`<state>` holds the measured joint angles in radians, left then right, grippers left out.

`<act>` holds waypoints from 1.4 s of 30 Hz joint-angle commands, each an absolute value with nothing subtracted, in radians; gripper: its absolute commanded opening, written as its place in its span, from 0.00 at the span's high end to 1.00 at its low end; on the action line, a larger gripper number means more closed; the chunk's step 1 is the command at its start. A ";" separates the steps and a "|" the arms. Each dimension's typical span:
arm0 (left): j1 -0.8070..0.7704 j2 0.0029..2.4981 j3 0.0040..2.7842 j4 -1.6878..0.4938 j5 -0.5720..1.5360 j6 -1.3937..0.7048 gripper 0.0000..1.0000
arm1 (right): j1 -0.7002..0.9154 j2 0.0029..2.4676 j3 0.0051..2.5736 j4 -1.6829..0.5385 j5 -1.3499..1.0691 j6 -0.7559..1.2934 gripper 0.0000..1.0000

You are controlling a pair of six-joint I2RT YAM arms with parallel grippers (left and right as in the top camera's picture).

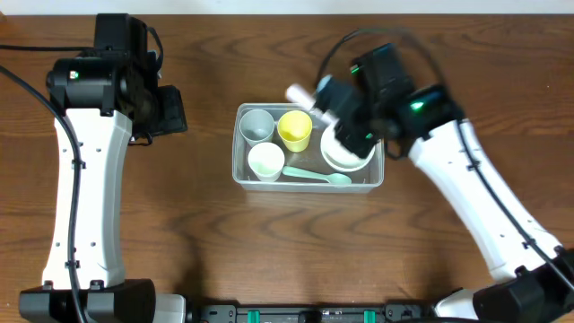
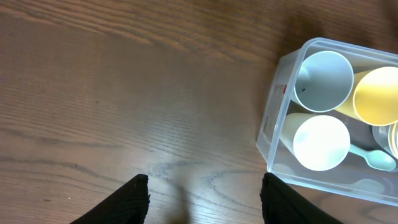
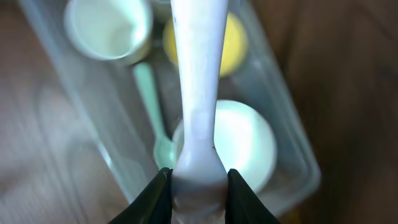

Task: Pack container

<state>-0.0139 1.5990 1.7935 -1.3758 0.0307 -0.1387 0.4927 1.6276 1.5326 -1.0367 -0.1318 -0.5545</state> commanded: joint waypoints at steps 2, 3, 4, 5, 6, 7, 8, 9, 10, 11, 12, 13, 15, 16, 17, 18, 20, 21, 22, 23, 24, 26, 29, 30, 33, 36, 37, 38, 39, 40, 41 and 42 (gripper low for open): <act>-0.012 1.603 1.788 -1.375 0.035 -0.147 0.41 | 0.541 1.671 1.473 -1.041 -0.135 -0.752 0.99; -0.012 1.603 1.788 -1.375 0.035 -0.147 0.41 | 0.544 1.679 1.462 -1.041 -0.135 -0.754 0.99; -0.012 1.603 1.788 -1.375 0.035 -0.148 0.41 | 0.544 1.685 1.454 -1.041 -0.135 -0.754 0.99; -0.012 1.603 1.788 -1.375 0.035 -0.147 0.41 | 0.544 1.690 1.443 -1.041 -0.136 -0.753 0.99; -0.012 1.603 1.788 -1.375 0.035 -0.147 0.41 | 0.544 1.695 1.431 -1.040 -0.136 -0.754 0.99; -0.012 1.603 1.788 -1.375 0.035 -0.147 0.41 | 0.544 1.696 1.419 -1.040 -0.136 -0.754 0.97; -0.012 1.603 1.788 -1.375 0.035 -0.147 0.41 | 0.543 1.698 1.406 -1.039 -0.136 -0.754 0.89; -0.012 1.603 1.788 -1.375 0.035 -0.147 0.41 | 0.543 1.699 1.394 -1.039 -0.136 -0.753 0.84; -0.012 1.603 1.788 -1.375 0.035 -0.147 0.41 | 0.543 1.699 1.386 -1.039 -0.136 -0.754 0.77; -0.012 1.603 1.788 -1.375 0.035 -0.147 0.41 | 0.543 1.700 1.382 -1.040 -0.135 -0.753 0.71; -0.012 1.603 1.788 -1.375 0.035 -0.147 0.41 | 0.543 1.700 1.380 -1.040 -0.134 -0.753 0.68; -0.012 1.603 1.788 -1.375 0.035 -0.148 0.41 | 0.543 1.700 1.380 -1.040 -0.134 -0.753 0.66; -0.012 1.603 1.788 -1.375 0.035 -0.148 0.41 | 0.543 1.700 1.380 -1.036 -0.134 -0.753 0.63; -0.012 1.603 1.788 -1.375 0.035 -0.147 0.41 | 0.543 1.700 1.380 -1.033 -0.134 -0.753 0.60; -0.012 1.603 1.788 -1.375 0.035 -0.147 0.41 | 0.543 1.700 1.380 -1.031 -0.134 -0.752 0.53; -0.012 1.603 1.788 -1.375 0.035 -0.147 0.41 | 0.543 1.700 1.380 -1.026 -0.134 -0.745 0.48; -0.012 1.603 1.788 -1.375 0.035 -0.147 0.41 | 0.543 1.700 1.380 -0.998 -0.120 -0.699 0.46; -0.012 1.603 1.788 -1.375 0.035 -0.147 0.41 | 0.543 1.698 1.380 -0.977 -0.102 -0.662 0.46; -0.012 1.603 1.788 -1.374 0.035 -0.147 0.41 | 0.542 1.695 1.380 -0.947 -0.072 -0.609 0.47; -0.012 1.603 1.788 -1.373 0.035 -0.147 0.41 | 0.540 1.691 1.380 -0.918 -0.043 -0.556 0.46; -0.012 1.603 1.788 -1.371 0.035 -0.147 0.41 | 0.535 1.683 1.380 -0.887 -0.010 -0.498 0.46; -0.012 1.603 1.788 -1.367 0.035 -0.147 0.41 | 0.513 1.664 1.380 -0.808 0.075 -0.349 0.44; -0.012 1.603 1.788 -1.359 0.035 -0.147 0.41 | 0.447 1.626 1.380 -0.718 0.178 -0.123 0.38; -0.012 1.603 1.788 -1.356 0.035 -0.146 0.41 | 0.412 1.610 1.380 -0.700 0.196 -0.041 0.36; -0.015 1.603 1.788 -1.341 0.035 -0.143 0.41 | 0.303 1.576 1.380 -0.683 0.186 0.138 0.24; -0.039 1.603 1.788 -1.311 0.035 -0.101 0.41 | 0.207 1.565 1.380 -0.685 0.136 0.222 0.04; -0.052 1.603 1.788 -1.296 0.035 -0.084 0.41 | 0.179 1.565 1.380 -0.688 0.111 0.223 0.01; -0.065 1.604 1.788 -1.282 0.034 -0.065 0.41 | 0.153 1.565 1.380 -0.692 0.096 0.223 0.01; -0.077 1.604 1.788 -1.272 0.033 -0.047 0.32 | 0.133 1.565 1.380 -0.693 0.097 0.223 0.01; -0.084 1.604 1.788 -1.264 0.033 -0.037 0.02 | 0.115 1.565 1.380 -0.691 0.097 0.223 0.01; -0.087 1.604 1.788 -1.258 0.034 -0.038 0.02 | 0.099 1.565 1.380 -0.690 0.097 0.223 0.01; -0.086 1.604 1.788 -1.259 0.034 -0.038 0.02 | 0.083 1.562 1.380 -0.691 0.097 0.223 0.01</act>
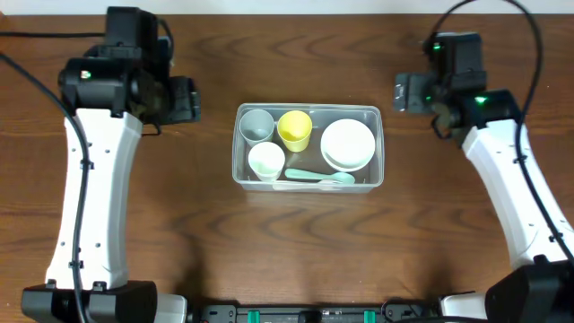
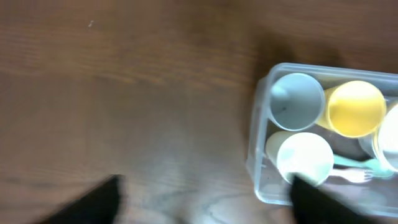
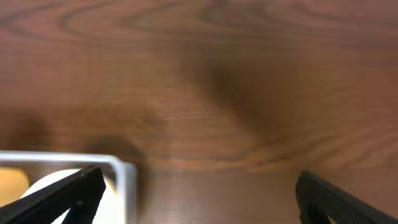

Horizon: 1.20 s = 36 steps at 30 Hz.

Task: Pack container

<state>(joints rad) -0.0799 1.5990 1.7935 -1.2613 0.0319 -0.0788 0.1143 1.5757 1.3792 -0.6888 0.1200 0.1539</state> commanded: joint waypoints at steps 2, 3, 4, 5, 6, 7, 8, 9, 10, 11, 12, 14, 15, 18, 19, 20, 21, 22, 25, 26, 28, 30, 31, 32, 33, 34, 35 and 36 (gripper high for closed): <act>-0.086 1.604 1.788 -1.259 0.034 -0.038 0.02 | 0.060 1.560 1.380 -0.690 0.097 0.220 0.01; -0.086 1.604 1.788 -1.259 0.034 -0.038 0.02 | 0.054 1.560 1.380 -0.682 0.096 0.208 0.01; -0.086 1.604 1.788 -1.258 0.034 -0.038 0.02 | 0.052 1.559 1.380 -0.676 0.096 0.188 0.01; -0.086 1.604 1.788 -1.254 0.034 -0.038 0.02 | 0.052 1.554 1.380 -0.676 0.096 0.166 0.01; -0.086 1.604 1.788 -1.250 0.034 -0.038 0.02 | 0.053 1.546 1.380 -0.676 0.096 0.158 0.01; -0.086 1.604 1.788 -1.251 0.033 -0.037 0.02 | 0.054 1.535 1.380 -0.677 0.096 0.159 0.01; -0.085 1.602 1.788 -1.252 0.030 -0.034 0.02 | 0.054 1.520 1.380 -0.681 0.086 0.159 0.01; -0.081 1.600 1.788 -1.261 0.031 -0.035 0.02 | 0.053 1.496 1.380 -0.686 0.065 0.159 0.01; -0.079 1.600 1.788 -1.273 0.031 -0.036 0.02 | 0.053 1.474 1.380 -0.692 0.051 0.160 0.01; -0.079 1.597 1.788 -1.286 0.031 -0.039 0.02 | 0.053 1.451 1.380 -0.699 0.045 0.159 0.01; -0.079 1.592 1.788 -1.298 0.031 -0.043 0.02 | 0.053 1.423 1.380 -0.708 0.044 0.160 0.01; -0.080 1.576 1.788 -1.319 0.031 -0.047 0.02 | 0.053 1.361 1.375 -0.730 0.046 0.159 0.01; -0.080 1.559 1.787 -1.326 0.031 -0.052 0.02 | 0.054 1.330 1.369 -0.738 0.047 0.159 0.01; -0.083 1.486 1.771 -1.322 0.031 -0.062 0.02 | 0.054 1.228 1.319 -0.746 0.047 0.160 0.01; -0.086 1.453 1.759 -1.317 0.031 -0.062 0.02 | 0.054 1.192 1.292 -0.747 0.047 0.160 0.01; -0.089 1.415 1.742 -1.309 0.031 -0.062 0.02 | 0.055 1.152 1.259 -0.744 0.047 0.164 0.01; -0.093 1.374 1.720 -1.298 0.031 -0.062 0.02 | 0.056 1.102 1.213 -0.740 0.048 0.172 0.01; -0.097 1.325 1.690 -1.283 0.030 -0.065 0.02 | 0.059 1.061 1.175 -0.736 0.048 0.172 0.01; -0.104 1.179 1.580 -1.237 0.031 -0.065 0.02 | 0.066 0.910 1.035 -0.712 0.049 0.171 0.01; -0.104 1.121 1.531 -1.218 0.031 -0.065 0.02 | 0.067 0.845 0.979 -0.702 0.049 0.171 0.01; -0.104 1.007 1.430 -1.178 0.030 -0.065 0.02 | 0.067 0.733 0.887 -0.690 0.055 0.171 0.01; -0.104 0.892 1.327 -1.133 0.030 -0.066 0.02 | 0.067 0.622 0.805 -0.688 0.068 0.172 0.01; -0.104 0.834 1.277 -1.111 0.030 -0.070 0.02 | 0.067 0.571 0.770 -0.689 0.071 0.174 0.01; -0.104 0.784 1.236 -1.097 0.030 -0.078 0.02 | 0.067 0.525 0.738 -0.690 0.071 0.184 0.01; -0.104 0.742 1.202 -1.087 0.030 -0.089 0.02 | 0.067 0.477 0.706 -0.691 0.071 0.187 0.01; -0.104 0.693 1.164 -1.080 0.031 -0.104 0.02 | 0.067 0.443 0.682 -0.693 0.071 0.186 0.01; -0.104 0.658 1.137 -1.079 0.031 -0.117 0.02 | 0.067 0.416 0.661 -0.697 0.071 0.187 0.01; -0.104 0.627 1.115 -1.079 0.031 -0.130 0.02 | 0.067 0.393 0.645 -0.704 0.070 0.187 0.01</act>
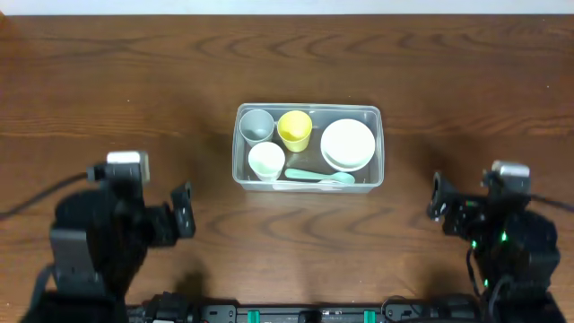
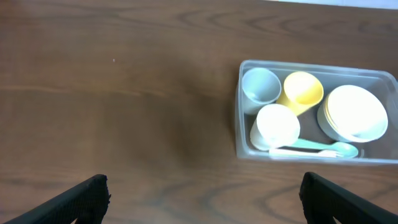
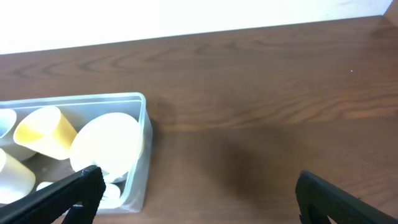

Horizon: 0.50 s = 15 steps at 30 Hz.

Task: Pack container

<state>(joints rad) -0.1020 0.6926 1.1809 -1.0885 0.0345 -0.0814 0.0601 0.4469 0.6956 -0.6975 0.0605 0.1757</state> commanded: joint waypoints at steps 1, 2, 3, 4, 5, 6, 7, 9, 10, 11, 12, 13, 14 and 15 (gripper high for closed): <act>-0.104 0.602 1.097 -1.081 0.031 -0.137 0.02 | 0.067 0.374 0.631 -0.709 0.070 0.187 0.01; -0.104 0.582 1.085 -1.082 0.031 -0.137 0.02 | 0.067 0.365 0.624 -0.713 0.070 0.186 0.01; -0.104 0.568 1.077 -1.084 0.031 -0.137 0.02 | 0.067 0.363 0.620 -0.721 0.071 0.186 0.01; -0.104 0.555 1.074 -1.092 0.031 -0.136 0.02 | 0.067 0.364 0.620 -0.737 0.071 0.186 0.01; -0.104 0.550 1.074 -1.103 0.031 -0.136 0.02 | 0.067 0.365 0.620 -0.751 0.071 0.186 0.01; -0.104 0.546 1.074 -1.112 0.031 -0.136 0.02 | 0.067 0.365 0.620 -0.769 0.071 0.186 0.01; -0.104 0.546 1.074 -1.120 0.031 -0.136 0.02 | 0.067 0.366 0.620 -0.791 0.071 0.186 0.01; -0.104 0.547 1.073 -1.124 0.031 -0.136 0.02 | 0.067 0.366 0.620 -0.831 0.071 0.186 0.01; -0.104 0.547 1.073 -1.124 0.031 -0.136 0.02 | 0.067 0.366 0.620 -0.852 0.071 0.186 0.01; -0.104 0.547 1.073 -1.124 0.031 -0.136 0.02 | 0.067 0.366 0.620 -0.875 0.071 0.186 0.01; -0.104 0.547 1.073 -1.124 0.031 -0.136 0.02 | 0.067 0.366 0.620 -0.895 0.071 0.186 0.01; -0.104 0.547 1.073 -1.124 0.031 -0.136 0.02 | 0.067 0.366 0.620 -0.917 0.071 0.186 0.01; -0.104 0.547 1.073 -1.124 0.031 -0.136 0.02 | 0.067 0.366 0.620 -0.936 0.071 0.186 0.01; -0.104 0.547 1.073 -1.124 0.031 -0.136 0.02 | 0.067 0.366 0.620 -0.953 0.071 0.186 0.01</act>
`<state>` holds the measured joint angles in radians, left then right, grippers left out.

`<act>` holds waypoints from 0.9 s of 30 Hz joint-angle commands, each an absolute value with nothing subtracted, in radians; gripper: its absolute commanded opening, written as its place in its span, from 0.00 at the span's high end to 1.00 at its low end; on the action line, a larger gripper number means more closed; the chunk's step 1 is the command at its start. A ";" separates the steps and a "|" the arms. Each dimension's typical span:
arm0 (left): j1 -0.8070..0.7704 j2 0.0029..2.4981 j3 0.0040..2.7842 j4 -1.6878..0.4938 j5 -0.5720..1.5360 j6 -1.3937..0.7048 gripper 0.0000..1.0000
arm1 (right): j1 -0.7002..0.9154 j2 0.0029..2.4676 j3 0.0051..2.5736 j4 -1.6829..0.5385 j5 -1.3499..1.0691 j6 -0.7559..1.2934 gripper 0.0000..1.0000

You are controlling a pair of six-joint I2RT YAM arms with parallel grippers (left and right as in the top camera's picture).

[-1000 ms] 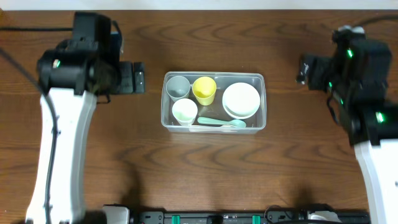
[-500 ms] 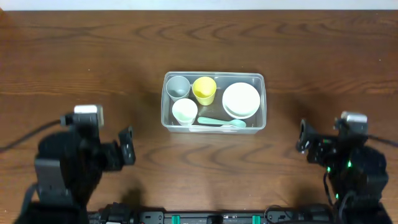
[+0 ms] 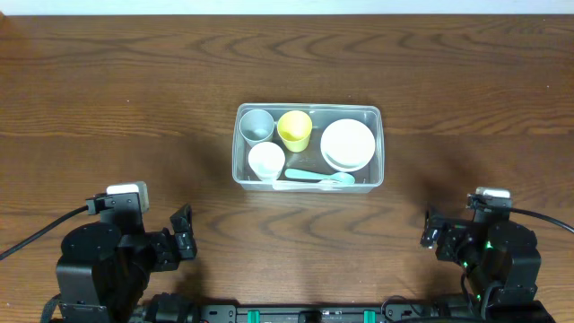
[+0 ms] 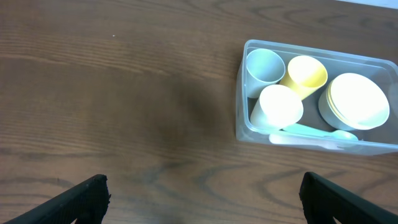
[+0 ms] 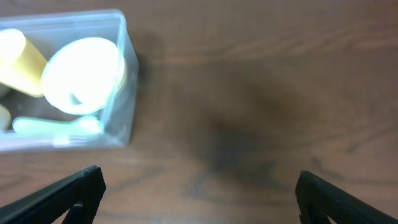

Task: Pack container

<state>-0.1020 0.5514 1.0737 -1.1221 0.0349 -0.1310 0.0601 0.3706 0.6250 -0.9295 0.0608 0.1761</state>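
Note:
The clear plastic container (image 3: 309, 108) stands mid-table. It holds a grey cup (image 3: 257, 125), a yellow cup (image 3: 295, 130), a white cup (image 3: 265, 161), stacked white plates (image 3: 348, 144), a mint spoon (image 3: 314, 174) and a white utensil (image 4: 298, 140) along the front wall. My left gripper (image 4: 201, 200) is open and empty, well short of the container, over bare wood. Off to the container's right, my right gripper (image 5: 196, 200) is open and empty too.
Both arms are folded back at the near table edge, the left arm (image 3: 112, 260) at the bottom left and the right arm (image 3: 489, 251) at the bottom right. Dark wooden table (image 3: 108, 108) surrounds the container on all sides.
Both arms have drawn back a little further toward the near edge. The right wrist camera now looks more steeply down at the table. Both grippers stay open; the container's contents are unchanged.
My right gripper was shut on a white utensil above the container while the left hung open beside its left end. Then the right gripper was open at the far right and the utensil lay inside. Both arms then stood back at the near edge.

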 commanded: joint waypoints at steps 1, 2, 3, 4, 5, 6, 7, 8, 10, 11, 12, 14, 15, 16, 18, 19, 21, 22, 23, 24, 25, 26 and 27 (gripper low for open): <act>-0.104 0.547 1.073 -1.124 0.031 -0.136 0.02 | 0.067 0.366 0.620 -0.971 0.071 0.186 0.01; -0.104 0.547 1.073 -1.124 0.031 -0.136 0.02 | 0.067 0.366 0.620 -0.989 0.071 0.186 0.01; -0.104 0.547 1.073 -1.124 0.031 -0.136 0.02 | 0.067 0.366 0.620 -1.005 0.071 0.186 0.01; -0.104 0.547 1.073 -1.124 0.031 -0.136 0.02 | 0.067 0.366 0.620 -1.019 0.071 0.186 0.01; -0.104 0.547 1.073 -1.124 0.031 -0.136 0.02 | 0.067 0.366 0.620 -1.032 0.077 0.186 0.01; -0.104 0.547 1.073 -1.124 0.031 -0.136 0.02 | 0.066 0.366 0.620 -1.043 0.083 0.186 0.01; -0.104 0.547 1.073 -1.124 0.031 -0.136 0.02 | 0.066 0.359 0.620 -1.058 0.081 0.186 0.01; -0.104 0.547 1.073 -1.124 0.031 -0.136 0.02 | 0.066 0.352 0.620 -1.066 0.079 0.186 0.01; -0.104 0.547 1.073 -1.124 0.031 -0.136 0.02 | 0.067 0.327 0.613 -1.052 0.078 0.185 0.01; -0.104 0.547 1.073 -1.124 0.031 -0.136 0.02 | 0.067 0.308 0.607 -1.033 0.078 0.175 0.01; -0.104 0.547 1.073 -1.124 0.031 -0.136 0.02 | 0.067 0.284 0.599 -1.003 0.075 0.147 0.01; -0.104 0.547 1.073 -1.124 0.031 -0.136 0.02 | 0.067 0.217 0.571 -0.930 0.065 0.083 0.01; -0.104 0.547 1.073 -1.124 0.031 -0.136 0.02 | 0.067 0.181 0.557 -0.902 0.061 0.054 0.01; -0.104 0.547 1.073 -1.124 0.031 -0.136 0.02 | 0.066 0.141 0.541 -0.876 0.059 0.029 0.01; -0.104 0.547 1.073 -1.124 0.031 -0.136 0.02 | 0.065 0.076 0.515 -0.842 0.050 0.000 0.01; -0.104 0.547 1.073 -1.124 0.031 -0.136 0.02 | 0.065 0.048 0.503 -0.830 0.047 -0.006 0.01; -0.104 0.547 1.073 -1.124 0.031 -0.136 0.02 | 0.064 0.004 0.477 -0.799 0.048 -0.007 0.01; -0.104 0.547 1.073 -1.124 0.031 -0.136 0.02 | 0.064 0.005 0.469 -0.779 0.047 -0.013 0.01; -0.104 0.547 1.073 -1.124 0.031 -0.136 0.02 | 0.065 0.006 0.458 -0.749 0.047 -0.019 0.01; -0.104 0.547 1.073 -1.124 0.031 -0.136 0.02 | 0.065 0.005 0.442 -0.708 0.042 -0.025 0.01; -0.104 0.547 1.073 -1.124 0.031 -0.136 0.02 | 0.065 0.006 0.427 -0.670 0.040 -0.033 0.01; -0.104 0.547 1.073 -1.124 0.031 -0.136 0.02 | 0.065 0.006 0.411 -0.627 0.033 -0.043 0.01; -0.104 0.547 1.073 -1.124 0.031 -0.136 0.02 | 0.065 0.006 0.389 -0.568 0.027 -0.056 0.01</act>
<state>-0.1020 0.5514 1.0737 -1.1221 0.0345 -0.1314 0.0601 0.0120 0.4297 -0.6357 0.0494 -0.0006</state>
